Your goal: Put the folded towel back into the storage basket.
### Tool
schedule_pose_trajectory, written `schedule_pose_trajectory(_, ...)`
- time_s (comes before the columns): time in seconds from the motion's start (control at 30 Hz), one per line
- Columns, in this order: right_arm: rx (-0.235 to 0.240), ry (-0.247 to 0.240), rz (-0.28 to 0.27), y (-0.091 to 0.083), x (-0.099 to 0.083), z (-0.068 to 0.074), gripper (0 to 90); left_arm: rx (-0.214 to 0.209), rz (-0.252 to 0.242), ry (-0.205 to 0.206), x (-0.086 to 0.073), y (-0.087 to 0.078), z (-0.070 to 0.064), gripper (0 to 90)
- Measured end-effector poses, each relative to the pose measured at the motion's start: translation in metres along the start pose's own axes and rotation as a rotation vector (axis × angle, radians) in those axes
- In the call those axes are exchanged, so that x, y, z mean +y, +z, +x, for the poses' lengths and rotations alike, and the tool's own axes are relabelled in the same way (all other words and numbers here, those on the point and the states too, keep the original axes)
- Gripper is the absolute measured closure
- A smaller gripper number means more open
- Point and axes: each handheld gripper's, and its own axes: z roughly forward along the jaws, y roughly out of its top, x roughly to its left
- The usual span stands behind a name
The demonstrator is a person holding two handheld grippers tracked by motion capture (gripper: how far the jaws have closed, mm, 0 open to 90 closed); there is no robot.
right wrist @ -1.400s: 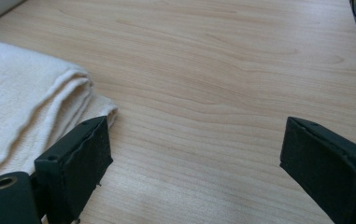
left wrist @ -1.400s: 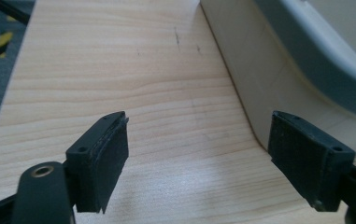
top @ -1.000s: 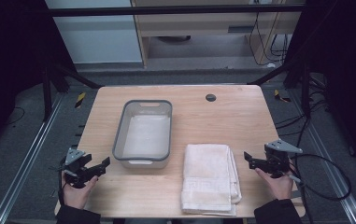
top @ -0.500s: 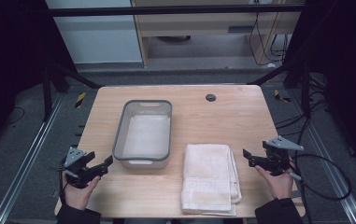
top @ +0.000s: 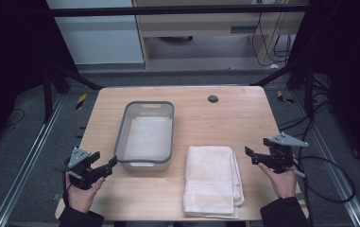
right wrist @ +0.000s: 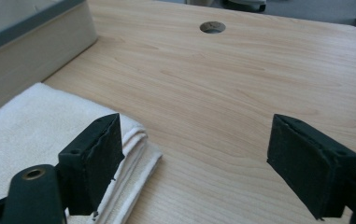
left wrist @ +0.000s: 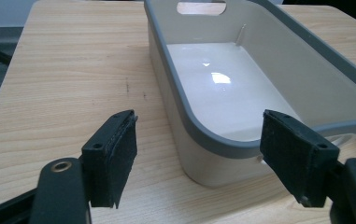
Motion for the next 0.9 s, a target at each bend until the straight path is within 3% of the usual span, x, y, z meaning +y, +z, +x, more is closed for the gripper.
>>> schedule_pose_trajectory(0.63,0.021,-0.019,-0.024,-0.005,0.028,0.006,24.0,-0.05,-0.015,0.062,0.017,0.003,-0.035,33.1)
schedule_pose_trajectory(0.9,0.044,-0.032,-0.009,0.0,0.037,0.013,25.2,-0.085,-0.013,0.105,0.024,0.007,-0.061,33.9)
